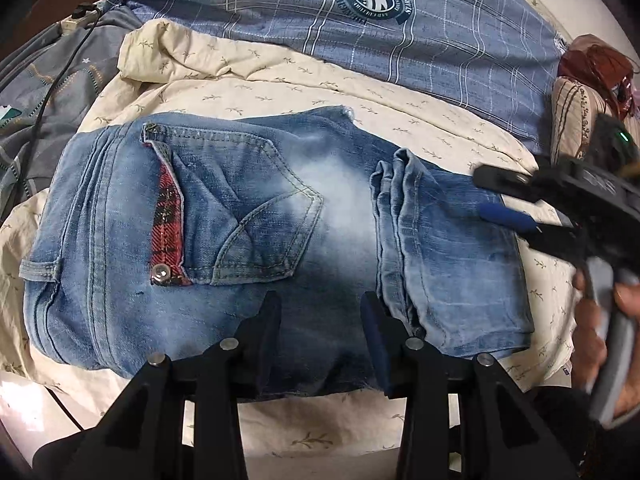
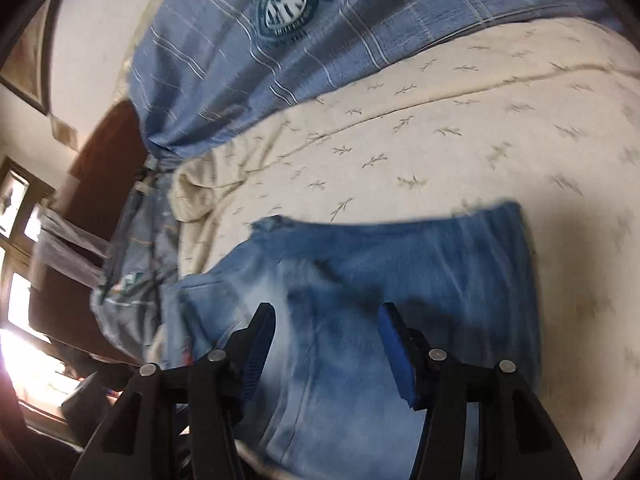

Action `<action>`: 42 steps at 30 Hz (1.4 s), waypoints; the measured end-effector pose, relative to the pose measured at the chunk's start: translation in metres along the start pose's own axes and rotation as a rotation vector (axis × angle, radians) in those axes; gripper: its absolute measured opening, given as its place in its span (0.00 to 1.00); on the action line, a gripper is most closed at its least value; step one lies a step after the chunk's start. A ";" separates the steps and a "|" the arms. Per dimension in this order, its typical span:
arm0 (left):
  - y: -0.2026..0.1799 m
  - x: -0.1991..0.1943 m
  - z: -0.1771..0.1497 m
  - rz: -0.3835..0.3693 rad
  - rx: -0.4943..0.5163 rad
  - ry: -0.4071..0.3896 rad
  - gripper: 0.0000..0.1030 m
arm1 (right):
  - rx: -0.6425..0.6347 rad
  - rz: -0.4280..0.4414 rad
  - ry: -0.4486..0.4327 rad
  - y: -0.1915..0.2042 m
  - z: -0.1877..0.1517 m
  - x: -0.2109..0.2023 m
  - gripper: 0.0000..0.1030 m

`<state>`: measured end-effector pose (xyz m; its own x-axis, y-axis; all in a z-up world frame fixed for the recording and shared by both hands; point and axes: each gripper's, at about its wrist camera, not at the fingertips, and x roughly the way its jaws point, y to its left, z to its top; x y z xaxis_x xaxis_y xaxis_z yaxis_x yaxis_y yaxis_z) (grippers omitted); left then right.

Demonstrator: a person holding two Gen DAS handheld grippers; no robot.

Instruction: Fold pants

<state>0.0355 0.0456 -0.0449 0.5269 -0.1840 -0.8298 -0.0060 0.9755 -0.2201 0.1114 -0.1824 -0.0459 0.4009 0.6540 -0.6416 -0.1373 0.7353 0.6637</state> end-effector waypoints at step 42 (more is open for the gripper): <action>0.078 -0.059 -0.036 -0.092 -0.245 -0.163 0.49 | -0.037 0.051 0.078 0.001 -0.074 -0.004 0.73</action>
<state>-0.0264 0.1283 -0.0313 0.6639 -0.2287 -0.7119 -0.1467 0.8938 -0.4239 0.0424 -0.1710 -0.0716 0.3213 0.7016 -0.6360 -0.1897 0.7057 0.6826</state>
